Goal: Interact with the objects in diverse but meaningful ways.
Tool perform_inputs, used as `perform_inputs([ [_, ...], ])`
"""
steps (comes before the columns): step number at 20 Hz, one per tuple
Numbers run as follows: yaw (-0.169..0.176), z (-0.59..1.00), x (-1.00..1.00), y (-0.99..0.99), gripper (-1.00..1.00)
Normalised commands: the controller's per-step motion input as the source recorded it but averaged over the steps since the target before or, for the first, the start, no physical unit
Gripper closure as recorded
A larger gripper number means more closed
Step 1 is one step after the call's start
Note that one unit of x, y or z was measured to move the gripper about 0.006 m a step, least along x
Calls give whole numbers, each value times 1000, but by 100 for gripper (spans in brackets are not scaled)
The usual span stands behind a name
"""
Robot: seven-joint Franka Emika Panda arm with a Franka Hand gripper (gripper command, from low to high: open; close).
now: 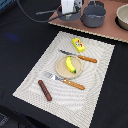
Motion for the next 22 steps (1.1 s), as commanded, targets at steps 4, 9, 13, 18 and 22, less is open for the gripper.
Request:
perform_inputs([
  [4, 80, -58, 27, -868, 100],
  [9, 50, -189, -7, -872, 100],
  [13, 36, -346, -294, -776, 100],
  [18, 29, -399, -433, -734, 100],
  [22, 18, -329, -491, -726, 100],
])
